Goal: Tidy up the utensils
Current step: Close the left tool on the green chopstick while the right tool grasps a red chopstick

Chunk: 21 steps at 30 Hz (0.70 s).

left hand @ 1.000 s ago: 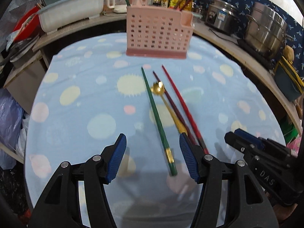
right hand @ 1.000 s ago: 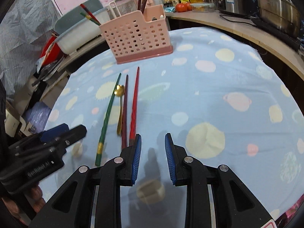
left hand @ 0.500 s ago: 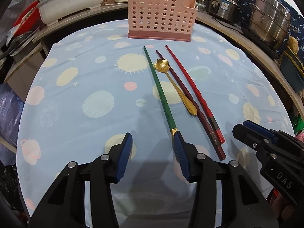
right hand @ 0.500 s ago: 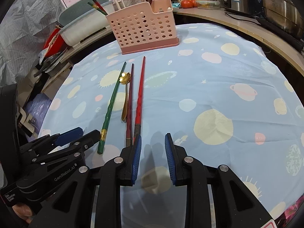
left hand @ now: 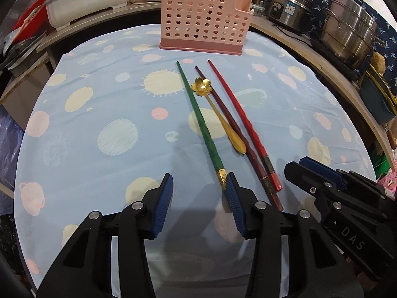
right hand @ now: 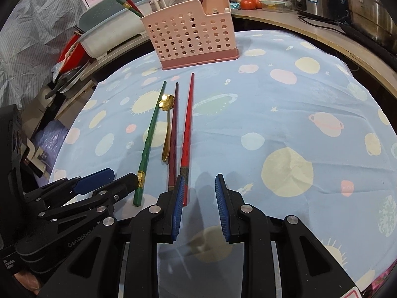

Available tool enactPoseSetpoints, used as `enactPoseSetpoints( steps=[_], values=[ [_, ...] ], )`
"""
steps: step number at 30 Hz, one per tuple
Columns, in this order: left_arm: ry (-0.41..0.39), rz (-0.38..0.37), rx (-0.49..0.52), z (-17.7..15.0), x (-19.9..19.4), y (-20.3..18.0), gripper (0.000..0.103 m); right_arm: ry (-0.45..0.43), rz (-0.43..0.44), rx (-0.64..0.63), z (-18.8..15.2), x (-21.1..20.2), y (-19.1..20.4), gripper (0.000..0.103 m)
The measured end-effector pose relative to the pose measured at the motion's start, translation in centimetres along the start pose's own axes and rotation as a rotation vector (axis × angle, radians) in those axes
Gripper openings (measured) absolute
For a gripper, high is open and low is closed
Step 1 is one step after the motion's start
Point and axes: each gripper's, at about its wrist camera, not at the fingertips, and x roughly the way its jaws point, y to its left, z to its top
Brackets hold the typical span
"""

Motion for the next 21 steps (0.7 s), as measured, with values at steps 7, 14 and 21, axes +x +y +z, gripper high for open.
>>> enactPoseSetpoints(
  steps=[7, 14, 21],
  values=[
    [0.014, 0.011, 0.035, -0.1, 0.7, -0.9, 0.040, -0.004, -0.001, 0.013, 0.2, -0.1, -0.5, 0.026],
    [0.014, 0.035, 0.003, 0.0, 0.6, 0.7, 0.007, 0.011, 0.013, -0.024, 0.2, 0.5, 0.6, 0.025],
    [0.010, 0.044, 0.009, -0.1, 0.6, 0.7, 0.007, 0.017, 0.006, -0.058, 0.4, 1.4, 1.6, 0.017]
  ],
)
